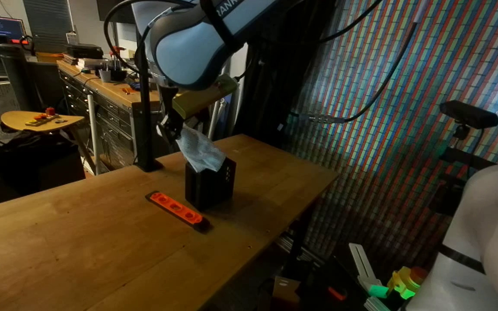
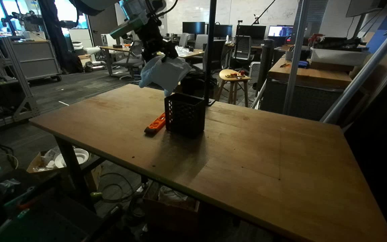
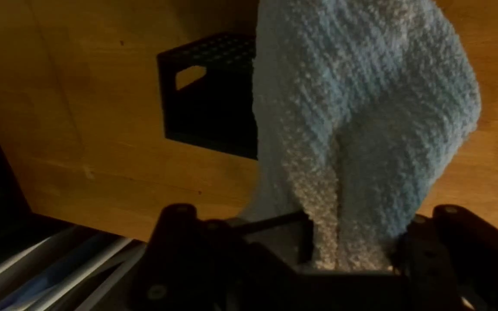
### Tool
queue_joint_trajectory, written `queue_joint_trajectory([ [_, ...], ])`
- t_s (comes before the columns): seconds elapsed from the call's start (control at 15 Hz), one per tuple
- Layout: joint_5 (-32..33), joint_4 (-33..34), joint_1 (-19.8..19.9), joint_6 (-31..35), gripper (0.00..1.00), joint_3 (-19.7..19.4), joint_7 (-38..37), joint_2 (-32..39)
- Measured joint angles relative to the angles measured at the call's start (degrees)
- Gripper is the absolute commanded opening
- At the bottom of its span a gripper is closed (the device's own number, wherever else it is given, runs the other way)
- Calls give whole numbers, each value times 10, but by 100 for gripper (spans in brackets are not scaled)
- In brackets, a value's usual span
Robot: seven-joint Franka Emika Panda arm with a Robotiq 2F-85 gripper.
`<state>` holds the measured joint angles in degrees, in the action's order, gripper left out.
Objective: Put the white towel in the black box
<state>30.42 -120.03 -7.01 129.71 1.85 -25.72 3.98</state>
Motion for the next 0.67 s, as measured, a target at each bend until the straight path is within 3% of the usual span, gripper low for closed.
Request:
queue_joint_trajectory([
  [0.67,7,10,42,0,2,-19,0,43],
])
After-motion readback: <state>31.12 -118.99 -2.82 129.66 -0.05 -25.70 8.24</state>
